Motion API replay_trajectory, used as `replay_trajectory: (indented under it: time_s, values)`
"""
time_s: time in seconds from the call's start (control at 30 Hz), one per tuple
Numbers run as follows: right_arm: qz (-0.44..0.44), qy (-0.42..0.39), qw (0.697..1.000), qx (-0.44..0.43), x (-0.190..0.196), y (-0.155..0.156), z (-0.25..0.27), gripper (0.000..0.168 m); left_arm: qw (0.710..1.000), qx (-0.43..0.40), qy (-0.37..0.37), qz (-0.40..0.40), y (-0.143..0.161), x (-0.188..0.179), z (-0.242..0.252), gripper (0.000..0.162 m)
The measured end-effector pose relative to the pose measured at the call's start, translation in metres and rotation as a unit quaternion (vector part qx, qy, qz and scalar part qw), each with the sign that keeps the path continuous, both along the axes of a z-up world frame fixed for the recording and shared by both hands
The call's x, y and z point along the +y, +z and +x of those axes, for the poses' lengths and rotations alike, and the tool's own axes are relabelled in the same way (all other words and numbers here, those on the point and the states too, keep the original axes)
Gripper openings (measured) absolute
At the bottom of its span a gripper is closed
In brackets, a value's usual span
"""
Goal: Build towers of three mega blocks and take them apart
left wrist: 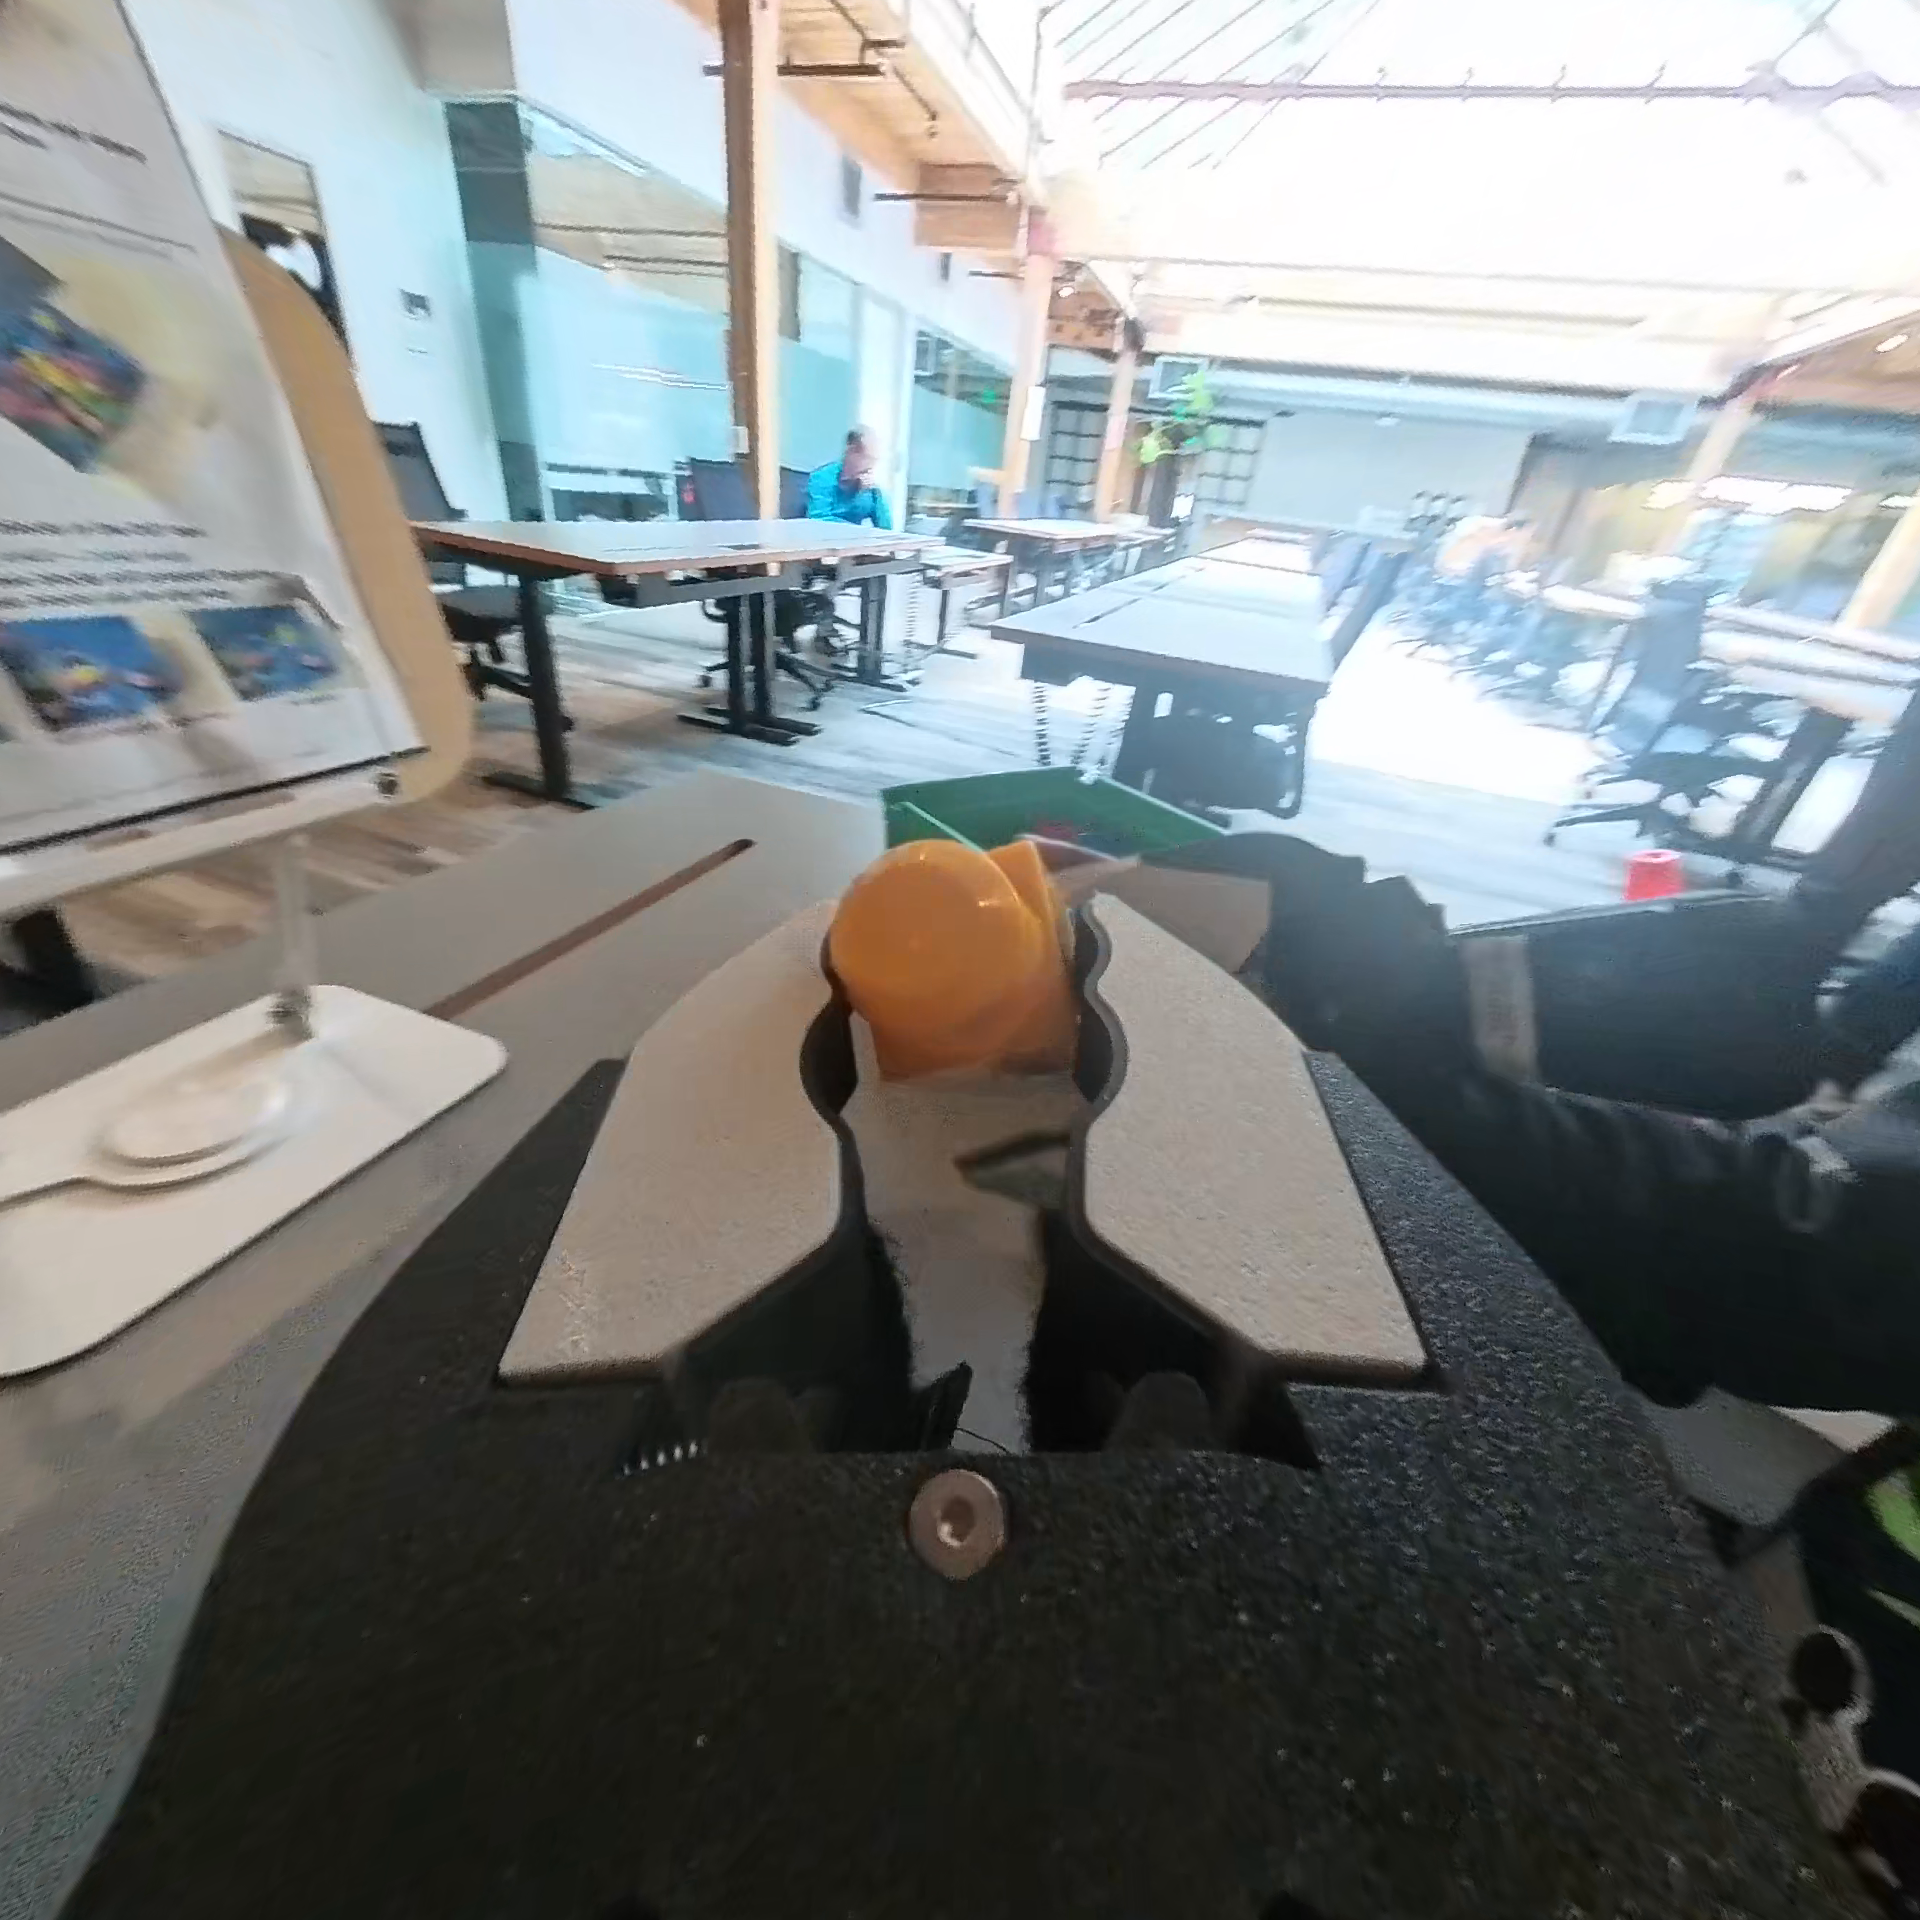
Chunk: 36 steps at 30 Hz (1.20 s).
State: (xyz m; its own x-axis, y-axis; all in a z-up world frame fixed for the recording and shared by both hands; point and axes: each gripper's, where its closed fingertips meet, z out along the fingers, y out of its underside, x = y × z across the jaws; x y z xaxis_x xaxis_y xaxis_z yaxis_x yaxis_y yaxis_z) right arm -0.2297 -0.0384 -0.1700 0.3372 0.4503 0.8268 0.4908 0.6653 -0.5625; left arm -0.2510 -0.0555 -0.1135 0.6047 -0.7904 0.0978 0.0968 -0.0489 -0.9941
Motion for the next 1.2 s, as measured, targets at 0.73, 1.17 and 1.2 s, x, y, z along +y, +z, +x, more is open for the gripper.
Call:
replay_trajectory:
  time_s: [0.73, 1.17, 1.2]
  values:
    - [-0.094, 0.003, 0.959, -0.268, -0.006, -0.072, 0.034, 0.042, 0.643, 0.672, 0.075, 0.359, -0.119, 0.023, 0.047, 0.047]
    - [-0.016, 0.016, 0.969, -0.247, -0.012, -0.063, 0.034, 0.041, 0.660, 0.656, 0.068, 0.359, -0.118, 0.018, 0.045, 0.046]
    - [-0.022, 0.018, 0.969, -0.245, -0.013, -0.064, 0.034, 0.041, 0.664, 0.653, 0.066, 0.357, -0.119, 0.017, 0.045, 0.046]
